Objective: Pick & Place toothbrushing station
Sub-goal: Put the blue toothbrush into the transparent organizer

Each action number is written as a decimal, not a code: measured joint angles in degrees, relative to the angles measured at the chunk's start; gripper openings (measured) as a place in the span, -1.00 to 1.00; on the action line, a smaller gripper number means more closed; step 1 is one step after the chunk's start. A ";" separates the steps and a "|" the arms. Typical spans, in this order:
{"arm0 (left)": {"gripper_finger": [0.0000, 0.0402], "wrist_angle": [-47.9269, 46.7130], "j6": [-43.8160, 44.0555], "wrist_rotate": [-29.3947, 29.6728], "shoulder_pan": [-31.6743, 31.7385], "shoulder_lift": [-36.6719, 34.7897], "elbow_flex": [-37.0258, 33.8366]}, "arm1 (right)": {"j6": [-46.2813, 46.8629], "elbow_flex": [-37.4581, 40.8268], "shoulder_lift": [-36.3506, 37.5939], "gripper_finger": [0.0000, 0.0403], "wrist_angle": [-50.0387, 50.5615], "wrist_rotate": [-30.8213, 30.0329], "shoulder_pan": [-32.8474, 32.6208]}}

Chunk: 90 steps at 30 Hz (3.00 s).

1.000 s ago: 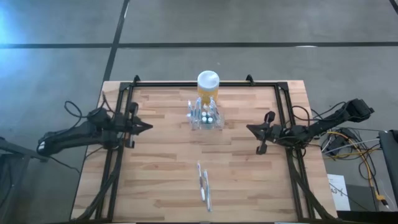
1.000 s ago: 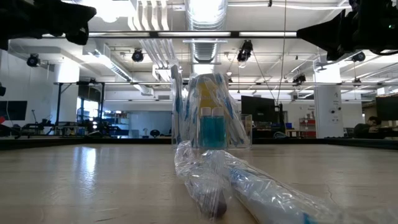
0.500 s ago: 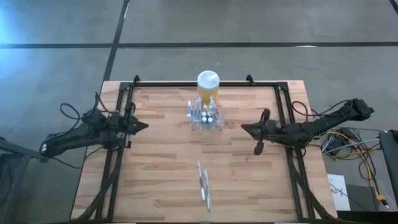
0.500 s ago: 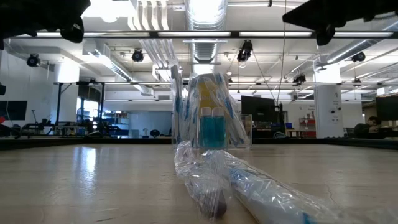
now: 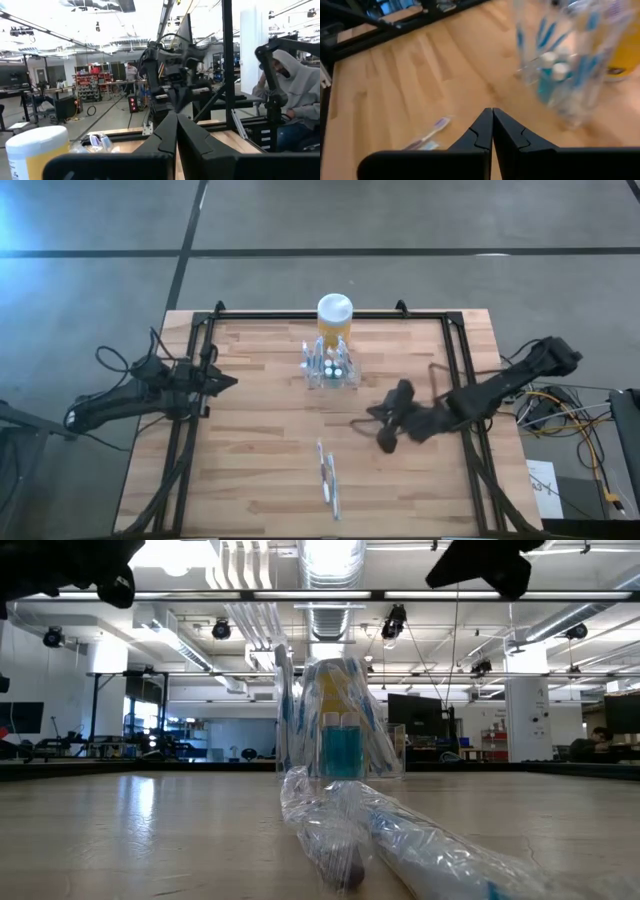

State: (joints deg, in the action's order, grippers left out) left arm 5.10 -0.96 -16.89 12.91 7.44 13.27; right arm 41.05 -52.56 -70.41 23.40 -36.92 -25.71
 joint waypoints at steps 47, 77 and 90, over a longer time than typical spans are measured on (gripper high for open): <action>-0.94 0.03 2.72 0.05 -0.02 0.07 -0.45 | 36.10 -42.83 -55.45 -0.03 15.77 33.76 -1.45; -0.94 0.17 2.34 0.05 -0.02 0.09 -1.96 | 20.05 -41.64 -56.72 -0.91 23.79 32.90 -0.12; -0.94 0.36 3.51 0.03 -0.02 0.17 -2.42 | 3.65 -39.87 -41.49 -0.91 25.27 11.90 -1.82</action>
State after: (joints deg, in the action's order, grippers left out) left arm 5.45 2.56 -16.86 12.88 7.62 10.85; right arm 44.70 -92.44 -111.90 48.67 -25.01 -27.52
